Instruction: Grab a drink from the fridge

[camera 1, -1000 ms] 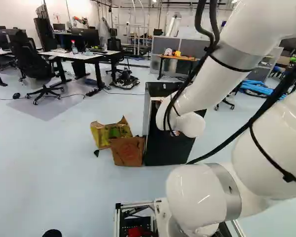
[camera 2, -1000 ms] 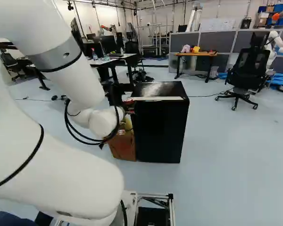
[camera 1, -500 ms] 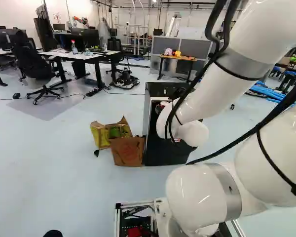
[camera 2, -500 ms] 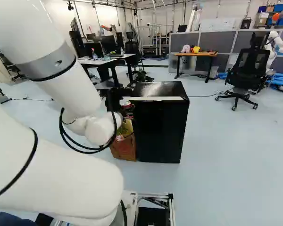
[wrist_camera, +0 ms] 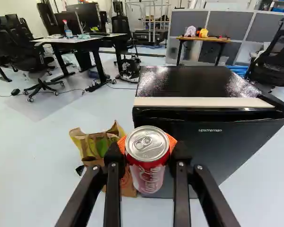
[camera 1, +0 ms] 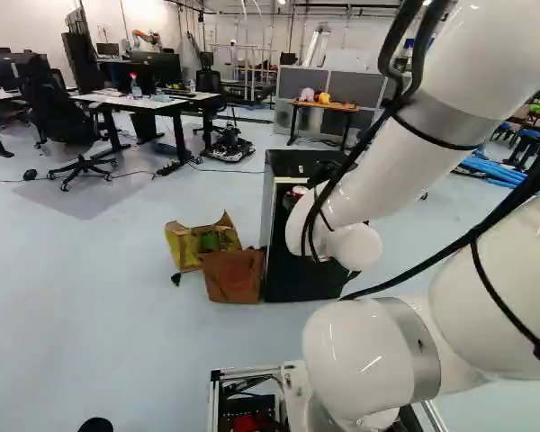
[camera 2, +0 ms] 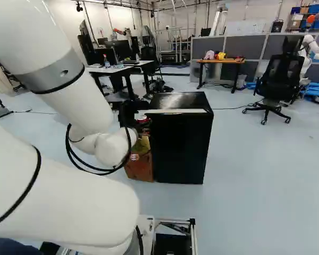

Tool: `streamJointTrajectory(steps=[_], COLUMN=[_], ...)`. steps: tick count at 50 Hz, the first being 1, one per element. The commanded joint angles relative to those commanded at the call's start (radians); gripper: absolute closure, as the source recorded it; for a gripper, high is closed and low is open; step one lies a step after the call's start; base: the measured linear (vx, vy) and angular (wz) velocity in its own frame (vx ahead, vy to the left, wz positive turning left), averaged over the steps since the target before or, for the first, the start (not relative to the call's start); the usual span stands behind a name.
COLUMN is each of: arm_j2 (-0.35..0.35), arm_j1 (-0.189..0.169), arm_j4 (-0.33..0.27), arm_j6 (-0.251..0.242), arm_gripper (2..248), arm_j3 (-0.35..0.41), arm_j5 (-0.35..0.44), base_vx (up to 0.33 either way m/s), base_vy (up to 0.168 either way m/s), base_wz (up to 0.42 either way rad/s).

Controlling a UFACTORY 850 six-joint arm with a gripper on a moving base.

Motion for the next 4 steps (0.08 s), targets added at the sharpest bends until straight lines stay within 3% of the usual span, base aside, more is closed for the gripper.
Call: streamJointTrajectory(steps=[4], arm_j2=[0.000], arm_j1=[0.000], arm_j4=[0.000], arm_j6=[0.000], arm_gripper=[150], arm_j3=[0.000], arm_j5=[0.000], base_vx=[0.000], base_vy=[0.000], base_wz=[0.000])
